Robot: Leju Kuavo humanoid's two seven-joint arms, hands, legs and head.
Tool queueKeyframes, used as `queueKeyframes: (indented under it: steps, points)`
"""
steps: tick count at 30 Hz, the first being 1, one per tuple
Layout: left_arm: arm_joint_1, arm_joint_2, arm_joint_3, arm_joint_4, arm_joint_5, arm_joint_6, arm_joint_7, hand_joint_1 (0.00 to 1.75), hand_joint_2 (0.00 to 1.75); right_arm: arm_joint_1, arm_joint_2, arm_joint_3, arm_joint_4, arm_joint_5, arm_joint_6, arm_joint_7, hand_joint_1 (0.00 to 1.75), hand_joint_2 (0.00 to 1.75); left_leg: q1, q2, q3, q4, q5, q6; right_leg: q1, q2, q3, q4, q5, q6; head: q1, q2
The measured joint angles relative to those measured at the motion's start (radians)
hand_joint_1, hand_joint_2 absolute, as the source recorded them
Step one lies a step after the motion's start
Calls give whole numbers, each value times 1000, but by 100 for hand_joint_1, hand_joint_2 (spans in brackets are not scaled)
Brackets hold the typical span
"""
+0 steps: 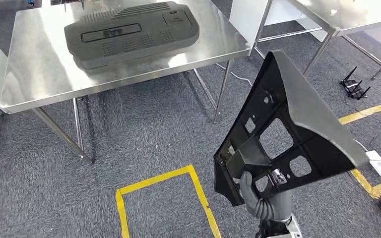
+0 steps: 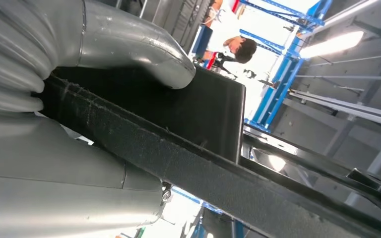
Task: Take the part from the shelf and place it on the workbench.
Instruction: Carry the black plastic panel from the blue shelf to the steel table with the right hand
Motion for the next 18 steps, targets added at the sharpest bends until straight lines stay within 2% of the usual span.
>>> queueKeyframes:
  steps: [1,2,3,4,5,6,7,8,10,12,14,16,17,18]
  points:
    - [0,0,0,0,-1,0,0,0,175,1,0,0,0,0,0,0,166,175,0,-1,3,0,-5,2,-1,0,-44,51,-17,0,1,0]
    - [0,1,0,0,-1,0,0,0,175,1,0,0,0,0,0,0,166,175,0,-2,7,0,-10,3,-2,0,-77,76,-26,3,1,0]
    - [0,1,0,0,-1,0,0,0,175,2,0,0,0,0,0,0,166,175,0,-3,14,0,-17,3,-3,0,-94,71,-17,10,1,0]
    - [0,1,0,0,-1,0,0,0,175,2,0,0,0,0,0,0,166,175,1,-4,24,0,-24,1,-5,-1,-93,31,13,22,1,0]
    - [1,0,0,0,-1,0,0,0,175,2,-1,0,0,0,0,0,166,175,1,-6,34,-1,-31,-2,-7,-3,-79,-34,59,34,2,0]
    - [1,1,0,0,-1,0,0,0,175,2,-1,0,0,0,0,0,166,175,1,-7,44,-1,-38,-6,-7,-6,-65,-90,99,40,2,0]
    - [1,1,0,0,-2,0,0,0,175,1,-1,0,0,0,0,0,166,175,0,-8,50,-3,-44,-12,-6,-10,-53,-134,122,34,3,0]
    - [0,1,0,0,-2,0,0,0,175,1,-1,0,0,0,0,-1,166,175,-1,-8,55,-6,-49,-18,-3,-13,-45,-158,135,23,4,0]
    - [0,2,1,0,-2,0,1,0,175,2,-1,0,0,0,-1,-2,166,175,-2,-7,65,-9,-50,-32,1,-13,-34,-167,133,-9,4,0]
    - [0,3,1,0,-3,-1,2,0,175,4,-1,0,-2,-1,-2,-3,166,175,0,-3,69,7,-57,-42,-3,-11,-13,-175,139,-26,2,0]
    - [-2,3,1,0,-3,-2,3,0,175,4,0,0,-3,-1,-4,-4,166,175,1,2,35,82,-92,-47,-5,-10,9,-177,134,-39,-2,0]
    - [-1,2,1,0,-4,-2,5,0,175,5,0,0,-4,-1,-6,-5,166,175,1,3,-36,200,-136,-49,-1,-10,20,-177,125,-48,-5,0]
    - [0,2,1,0,-4,-2,6,0,175,6,0,0,-4,-1,-7,-6,166,175,0,3,-66,238,-145,-49,3,-8,25,-177,120,-50,-5,0]
    - [1,2,2,0,-5,-2,6,0,175,7,0,0,-4,-1,-8,-8,166,175,0,3,-83,246,-135,-46,5,-6,32,-177,114,-50,-5,0]
